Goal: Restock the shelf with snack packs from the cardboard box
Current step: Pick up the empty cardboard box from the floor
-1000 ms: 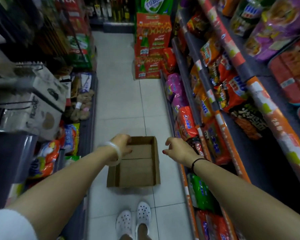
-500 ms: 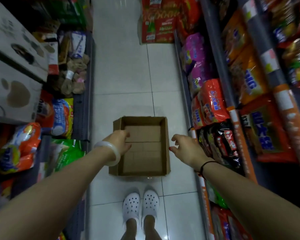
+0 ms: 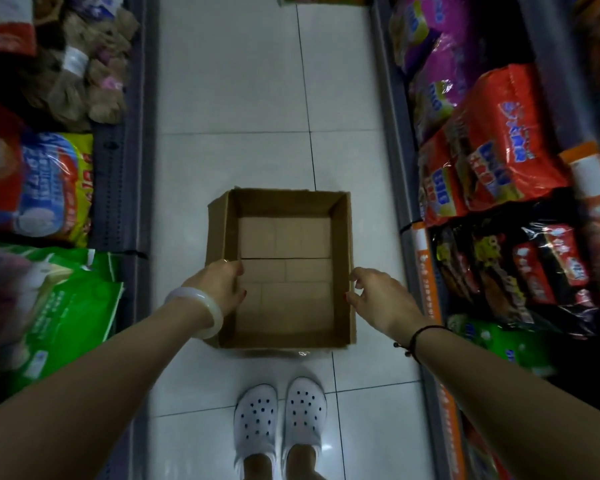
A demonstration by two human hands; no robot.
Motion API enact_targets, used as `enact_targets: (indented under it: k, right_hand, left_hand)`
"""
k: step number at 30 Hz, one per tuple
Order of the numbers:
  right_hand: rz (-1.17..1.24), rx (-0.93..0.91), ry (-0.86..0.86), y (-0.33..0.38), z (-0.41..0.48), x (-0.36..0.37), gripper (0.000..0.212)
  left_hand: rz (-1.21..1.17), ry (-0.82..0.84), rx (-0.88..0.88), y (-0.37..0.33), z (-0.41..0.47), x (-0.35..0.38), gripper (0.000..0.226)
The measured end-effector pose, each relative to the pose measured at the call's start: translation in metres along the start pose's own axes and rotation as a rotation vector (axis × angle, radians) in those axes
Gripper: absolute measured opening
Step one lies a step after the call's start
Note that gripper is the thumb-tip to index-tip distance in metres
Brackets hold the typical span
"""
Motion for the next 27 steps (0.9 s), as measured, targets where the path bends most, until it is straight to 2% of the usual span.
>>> enact_targets:
  k: [11, 15, 18, 20, 23, 27]
  right_hand:
    - [0.024, 0.027, -0.062, -0.04, 0.096, 0.061, 0.027]
    - [0.021, 0.022, -0.15, -0.058, 0.125, 0.071, 0.035]
    - [0.046, 0.01, -0.237, -0.071, 0.142, 0.075, 0.055]
    - [0.146, 0.027, -0.267, -0.08, 0.15, 0.078, 0.067]
    - [0.425, 0.067, -0.279, -0.092, 0.162, 0.088, 0.076]
    - [0.721, 0.125, -0.253, -0.104, 0.177, 0.11, 0.069]
  left_hand:
    - [-0.01, -0.024, -0.052, 0.036, 0.099, 0.048, 0.052]
    - [0.011, -0.141, -0.002, 0.043, 0.13, 0.051, 0.05]
    - [0.034, -0.278, 0.008, 0.049, 0.148, 0.049, 0.055]
    - [-0.021, -0.351, -0.007, 0.058, 0.161, 0.049, 0.067]
    - [-0.268, -0.416, 0.017, 0.067, 0.173, 0.056, 0.082]
    - [-0.48, -0.513, 0.053, 0.066, 0.174, 0.065, 0.085]
Point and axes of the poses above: each hand's wrist, its own z-axis towards the middle knuckle, its own x-axis out of the palm, y = z × x, the point moved 6 cm from there along z, towards the middle knuckle, and after that the axes turned 10 degrees about y, right-handed, at the moved point
